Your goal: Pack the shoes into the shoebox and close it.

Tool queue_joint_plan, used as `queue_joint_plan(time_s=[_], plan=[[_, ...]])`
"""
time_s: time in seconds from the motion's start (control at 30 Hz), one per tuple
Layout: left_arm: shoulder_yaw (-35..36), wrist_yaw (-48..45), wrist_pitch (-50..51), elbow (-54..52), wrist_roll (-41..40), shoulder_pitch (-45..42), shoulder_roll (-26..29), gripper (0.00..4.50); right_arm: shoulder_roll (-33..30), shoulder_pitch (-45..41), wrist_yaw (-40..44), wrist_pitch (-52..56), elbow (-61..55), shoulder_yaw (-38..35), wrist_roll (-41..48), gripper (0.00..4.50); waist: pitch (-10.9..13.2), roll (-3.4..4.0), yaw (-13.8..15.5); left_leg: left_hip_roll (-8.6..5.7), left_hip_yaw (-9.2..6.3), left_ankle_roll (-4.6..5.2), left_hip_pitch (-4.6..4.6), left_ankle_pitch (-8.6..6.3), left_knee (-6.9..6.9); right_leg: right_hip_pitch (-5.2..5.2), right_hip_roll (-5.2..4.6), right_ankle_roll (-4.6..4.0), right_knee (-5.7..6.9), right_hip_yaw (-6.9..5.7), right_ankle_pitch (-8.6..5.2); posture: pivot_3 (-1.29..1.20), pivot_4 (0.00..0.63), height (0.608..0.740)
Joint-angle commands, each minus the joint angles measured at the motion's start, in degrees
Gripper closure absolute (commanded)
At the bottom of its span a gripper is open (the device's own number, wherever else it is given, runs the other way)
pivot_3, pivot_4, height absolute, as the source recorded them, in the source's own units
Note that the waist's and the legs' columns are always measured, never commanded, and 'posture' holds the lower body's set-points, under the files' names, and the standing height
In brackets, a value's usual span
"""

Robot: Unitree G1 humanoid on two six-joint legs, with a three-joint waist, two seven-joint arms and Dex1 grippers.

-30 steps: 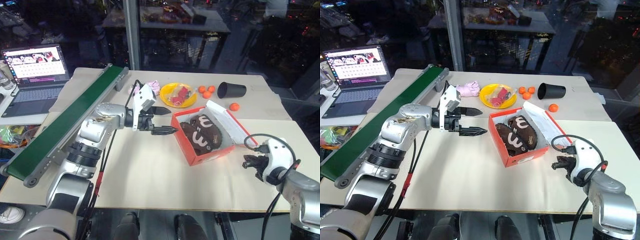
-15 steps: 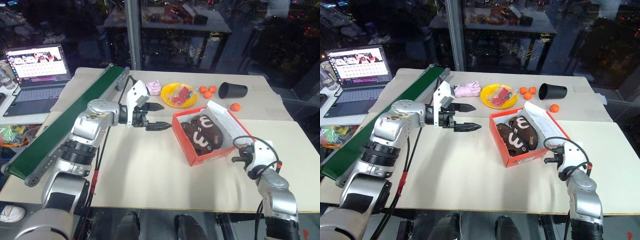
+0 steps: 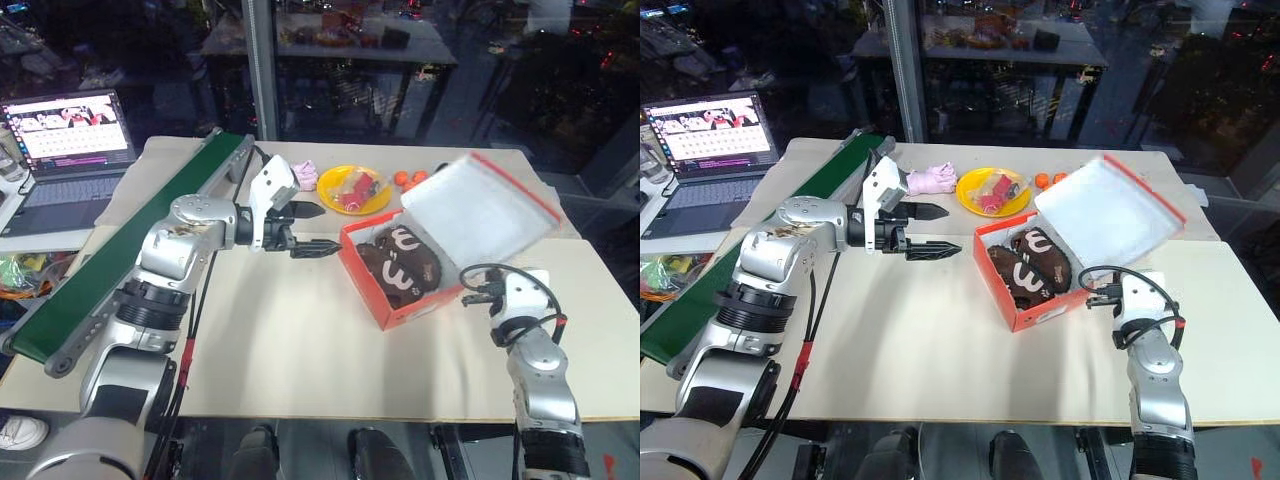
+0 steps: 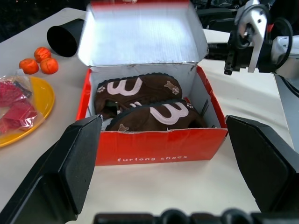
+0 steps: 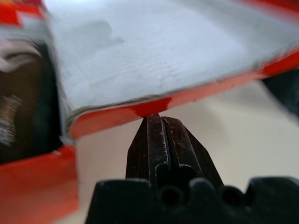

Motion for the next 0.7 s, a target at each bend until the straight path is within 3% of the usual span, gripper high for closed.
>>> queue_joint_plan(time_s=[0.03,0.33,0.43,0.7], plan=[[1.21,0.38,-0.23,-1.36,-0.49,-1.51,-0.31,0.00,-2.16,0.62,3.66,-4.03,-6.33,2.70,-0.44,4.45,0.00,0.00,-0.27,0.00,-0.01,0.00,0.00,0.00,0.00,0.00,0.00,0.00,0.00,0.00,0.00,0.00,0.150,0.736],[1.06,0.93,-0.42,-0.84,-0.31,-1.65,-1.30,0.00,-4.23,2.52,12.49,2.87,-11.69,7.12,3.38,4.45,0.00,0.00,-0.29,-0.02,-0.04,0.00,0.07,0.00,0.05,0.14,-0.01,-0.01,0.01,-0.02,0.00,0.00,0.150,0.736],[1.26,1.66,-0.11,-1.07,-0.38,-1.18,-1.60,0.00,-3.48,-0.57,13.94,8.41,-12.28,9.33,4.48,4.45,0.00,0.00,-0.37,-0.01,-0.04,0.00,0.14,0.00,0.05,0.20,-0.01,-0.02,0.01,-0.02,0.00,0.00,0.150,0.736],[0.57,5.51,-0.68,-2.06,1.67,2.33,-1.87,0.00,-4.43,-12.27,21.99,20.59,-2.44,23.71,-0.68,4.45,0.00,-0.01,-0.41,-0.01,-0.05,0.01,0.66,-0.02,-0.04,0.63,0.01,-0.11,0.03,-0.03,-0.07,0.00,0.150,0.736]])
